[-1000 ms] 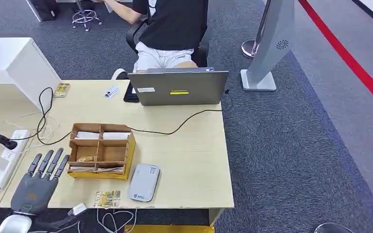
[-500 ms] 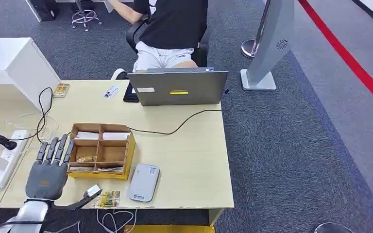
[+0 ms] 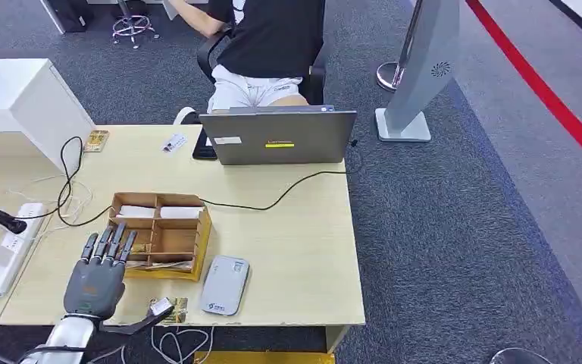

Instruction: Pass the card to the sensor for recognition and then transmit it.

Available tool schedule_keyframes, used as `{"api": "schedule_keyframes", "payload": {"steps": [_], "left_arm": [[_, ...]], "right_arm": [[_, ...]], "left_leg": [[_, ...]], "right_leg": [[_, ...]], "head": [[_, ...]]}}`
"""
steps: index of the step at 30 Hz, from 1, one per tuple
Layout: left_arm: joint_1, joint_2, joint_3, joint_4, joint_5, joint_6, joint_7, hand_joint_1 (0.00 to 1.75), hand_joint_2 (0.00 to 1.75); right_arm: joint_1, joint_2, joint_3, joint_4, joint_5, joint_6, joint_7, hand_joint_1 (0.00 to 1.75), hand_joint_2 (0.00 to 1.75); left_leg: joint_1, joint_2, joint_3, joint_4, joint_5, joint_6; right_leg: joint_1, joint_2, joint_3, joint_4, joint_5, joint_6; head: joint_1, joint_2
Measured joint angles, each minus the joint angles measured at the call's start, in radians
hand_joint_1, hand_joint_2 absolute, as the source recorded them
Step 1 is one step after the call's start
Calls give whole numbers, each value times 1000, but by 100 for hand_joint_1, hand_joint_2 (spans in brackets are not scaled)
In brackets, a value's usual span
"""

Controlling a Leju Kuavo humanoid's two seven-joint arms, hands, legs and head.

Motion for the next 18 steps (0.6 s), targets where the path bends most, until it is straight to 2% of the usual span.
{"api": "schedule_keyframes", "payload": {"steps": [8, 18], "left_arm": [[-1, -29, 47, 5, 0, -5, -23, 0, 175], [2, -42, 92, -16, 0, -4, -31, 0, 175]], "right_arm": [[0, 0, -8, 0, 15, 0, 2, 0, 175], [1, 0, -18, 0, 17, 0, 3, 0, 175]], "left_leg": [[0, 0, 0, 0, 0, 0], [0, 0, 0, 0, 0, 0]], "right_leg": [[0, 0, 0, 0, 0, 0], [0, 0, 0, 0, 0, 0]], "head": [[0, 0], [0, 0]]}}
